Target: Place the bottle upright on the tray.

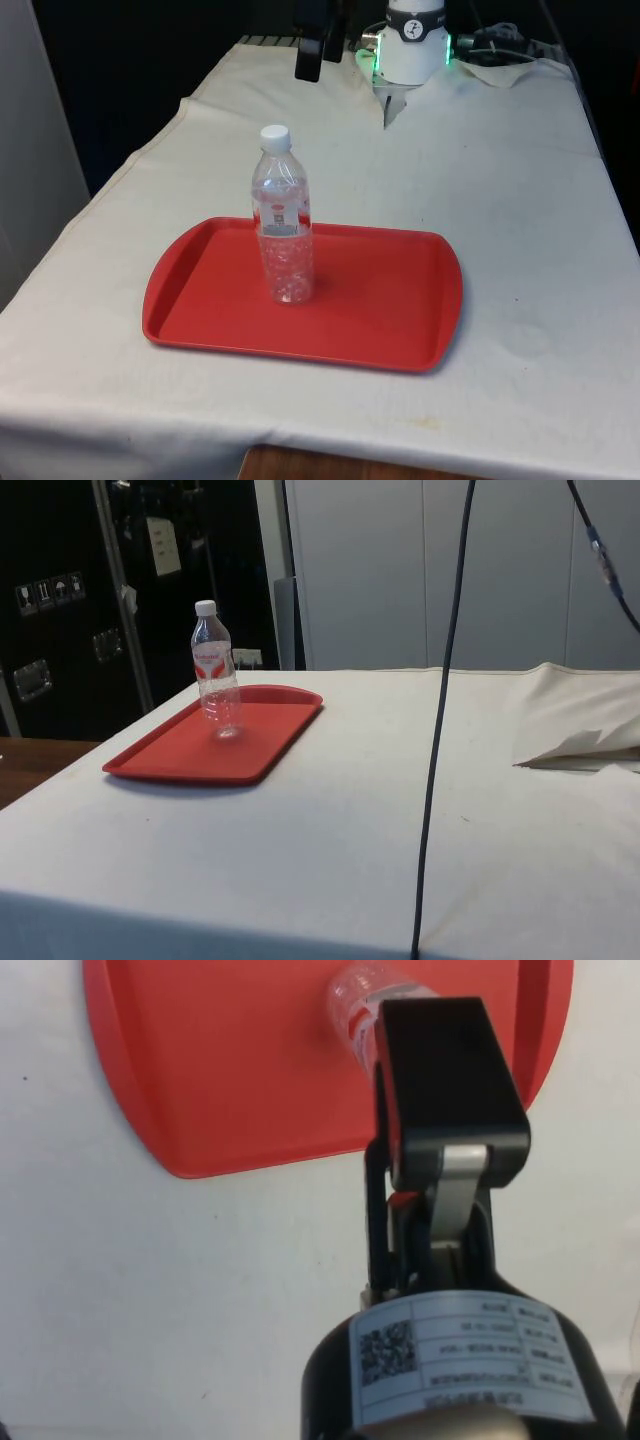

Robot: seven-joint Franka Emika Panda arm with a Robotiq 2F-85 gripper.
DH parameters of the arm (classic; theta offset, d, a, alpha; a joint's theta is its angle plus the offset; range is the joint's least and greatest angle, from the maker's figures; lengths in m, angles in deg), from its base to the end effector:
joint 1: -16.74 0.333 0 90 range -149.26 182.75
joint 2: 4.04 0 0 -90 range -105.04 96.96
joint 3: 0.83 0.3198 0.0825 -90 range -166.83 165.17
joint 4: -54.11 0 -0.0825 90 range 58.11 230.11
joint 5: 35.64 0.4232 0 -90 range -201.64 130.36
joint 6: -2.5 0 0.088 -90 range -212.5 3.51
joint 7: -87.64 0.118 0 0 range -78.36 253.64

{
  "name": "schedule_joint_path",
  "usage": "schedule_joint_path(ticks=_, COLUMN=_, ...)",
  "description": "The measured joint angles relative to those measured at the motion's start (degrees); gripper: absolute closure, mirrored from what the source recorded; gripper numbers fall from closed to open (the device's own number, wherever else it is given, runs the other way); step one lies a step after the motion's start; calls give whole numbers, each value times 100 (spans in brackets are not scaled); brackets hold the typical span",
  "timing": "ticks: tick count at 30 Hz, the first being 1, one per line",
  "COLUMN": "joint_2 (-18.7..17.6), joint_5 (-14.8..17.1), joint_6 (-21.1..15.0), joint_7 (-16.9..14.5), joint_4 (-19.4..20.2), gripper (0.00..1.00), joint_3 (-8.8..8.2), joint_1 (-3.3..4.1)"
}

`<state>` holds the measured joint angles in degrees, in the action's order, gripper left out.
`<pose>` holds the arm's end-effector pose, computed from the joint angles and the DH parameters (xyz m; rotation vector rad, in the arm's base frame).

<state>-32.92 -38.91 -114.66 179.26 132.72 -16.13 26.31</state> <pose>0.7591 -0.0424 0.4344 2.1300 -2.2689 0.4013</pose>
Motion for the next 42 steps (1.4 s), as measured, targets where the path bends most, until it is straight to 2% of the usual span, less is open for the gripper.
schedule_joint_path(ticks=9, joint_2=6, joint_5=298, joint_6=57, joint_7=-74, joint_4=-11, gripper=0, joint_3=-52, joint_1=-46)
schedule_joint_path(ticks=17, joint_2=29, joint_5=527, joint_6=235, joint_7=-69, joint_4=-46, gripper=0, joint_3=-126, joint_1=-46)
schedule_joint_path(ticks=22, joint_2=57, joint_5=544, joint_6=269, joint_7=-92, joint_4=-52, gripper=0, joint_3=-143, joint_1=-46)
schedule_joint_path(ticks=42, joint_2=86, joint_5=676, joint_6=281, joint_7=-825, joint_4=-52, gripper=0, joint_3=-160, joint_1=-52)
